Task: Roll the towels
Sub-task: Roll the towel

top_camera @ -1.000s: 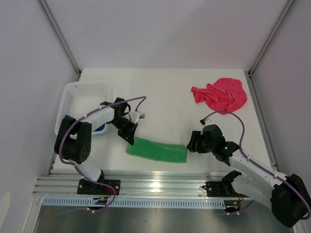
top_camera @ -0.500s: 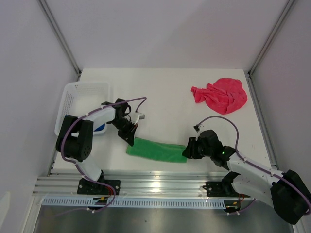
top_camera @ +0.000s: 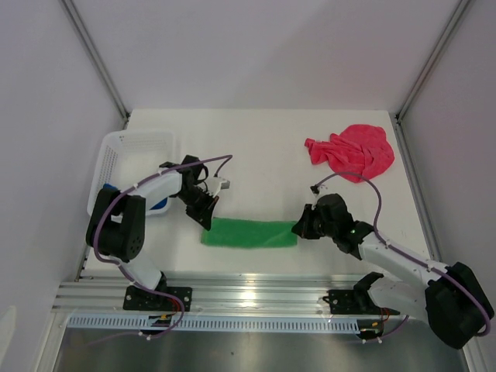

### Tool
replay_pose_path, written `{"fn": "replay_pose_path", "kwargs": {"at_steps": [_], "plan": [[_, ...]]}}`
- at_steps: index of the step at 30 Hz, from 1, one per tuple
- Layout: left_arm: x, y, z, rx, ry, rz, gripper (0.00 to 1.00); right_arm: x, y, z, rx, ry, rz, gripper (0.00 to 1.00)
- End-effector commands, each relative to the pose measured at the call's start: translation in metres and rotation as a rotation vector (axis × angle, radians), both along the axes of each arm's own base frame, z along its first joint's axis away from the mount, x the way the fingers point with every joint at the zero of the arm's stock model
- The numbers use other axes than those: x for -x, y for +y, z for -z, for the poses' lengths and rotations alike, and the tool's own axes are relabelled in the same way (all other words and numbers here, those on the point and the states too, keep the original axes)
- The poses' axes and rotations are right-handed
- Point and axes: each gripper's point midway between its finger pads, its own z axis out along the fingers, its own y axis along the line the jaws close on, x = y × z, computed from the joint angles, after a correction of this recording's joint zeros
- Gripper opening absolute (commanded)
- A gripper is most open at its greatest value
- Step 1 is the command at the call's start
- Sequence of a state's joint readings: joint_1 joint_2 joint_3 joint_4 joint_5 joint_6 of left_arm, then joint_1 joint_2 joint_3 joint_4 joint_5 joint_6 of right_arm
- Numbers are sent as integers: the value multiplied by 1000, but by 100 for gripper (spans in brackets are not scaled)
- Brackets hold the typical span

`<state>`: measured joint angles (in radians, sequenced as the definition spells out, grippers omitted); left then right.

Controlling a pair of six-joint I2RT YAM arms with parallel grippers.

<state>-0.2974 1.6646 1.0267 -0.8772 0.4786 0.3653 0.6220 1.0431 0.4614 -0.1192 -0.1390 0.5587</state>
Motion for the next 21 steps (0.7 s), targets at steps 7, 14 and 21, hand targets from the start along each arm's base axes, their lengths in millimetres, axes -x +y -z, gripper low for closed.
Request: {"fn": "replay_pose_path", "kwargs": {"at_steps": [7,14,21], "plan": [[-17,24,17,-126,-22,-67,1,-22,-19,45,47,125,120,0],[-15,19,14,-92,1,-74,35,-29,-19,49,67,137,135,41],[-16,19,-8,-44,-37,-115,48,-20,-21,40,69,129,128,45]]}}
